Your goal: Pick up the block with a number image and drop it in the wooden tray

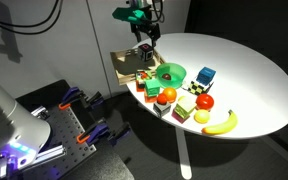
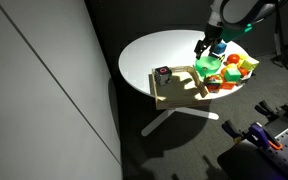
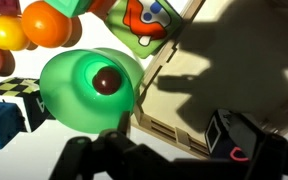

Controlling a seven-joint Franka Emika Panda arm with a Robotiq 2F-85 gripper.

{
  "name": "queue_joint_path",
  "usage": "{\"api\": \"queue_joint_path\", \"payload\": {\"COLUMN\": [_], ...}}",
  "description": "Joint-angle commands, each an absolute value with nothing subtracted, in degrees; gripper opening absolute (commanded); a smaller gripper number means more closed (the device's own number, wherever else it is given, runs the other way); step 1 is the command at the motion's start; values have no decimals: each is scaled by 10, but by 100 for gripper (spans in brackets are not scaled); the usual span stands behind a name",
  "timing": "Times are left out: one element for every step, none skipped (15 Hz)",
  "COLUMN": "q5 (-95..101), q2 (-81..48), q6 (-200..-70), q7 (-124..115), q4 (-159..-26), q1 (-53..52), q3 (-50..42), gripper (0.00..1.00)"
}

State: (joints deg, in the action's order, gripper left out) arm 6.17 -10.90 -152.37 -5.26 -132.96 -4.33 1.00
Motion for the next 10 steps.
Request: {"api": "queue_joint_path", "payload": {"q5": [12,0,-7,-12,-16,-19,-22,-23,-23,-23], "q2": [-87,-83,-79,-74,-69,-65,-60,-55,-50,-43], "q6": [-1480,-1463,-1447,-1426,-1408,-1388,-1365,-1347,-1327,-1312], "q7": [-52,-50,-51,-52,-52,-48,-40,-35,-29,-22], "q4": [-1324,-1322,-1320,-1318,-1316,-1313,-1310,-1308,-1307,-1307], "q1": [-33,-33,-34,-34,-35,-34,-34,-34,-34,-34], "q3": [17,18,17,17,17,17,18,18,18,19], "gripper": [100,100,100,100,100,100,100,100,100,100]}}
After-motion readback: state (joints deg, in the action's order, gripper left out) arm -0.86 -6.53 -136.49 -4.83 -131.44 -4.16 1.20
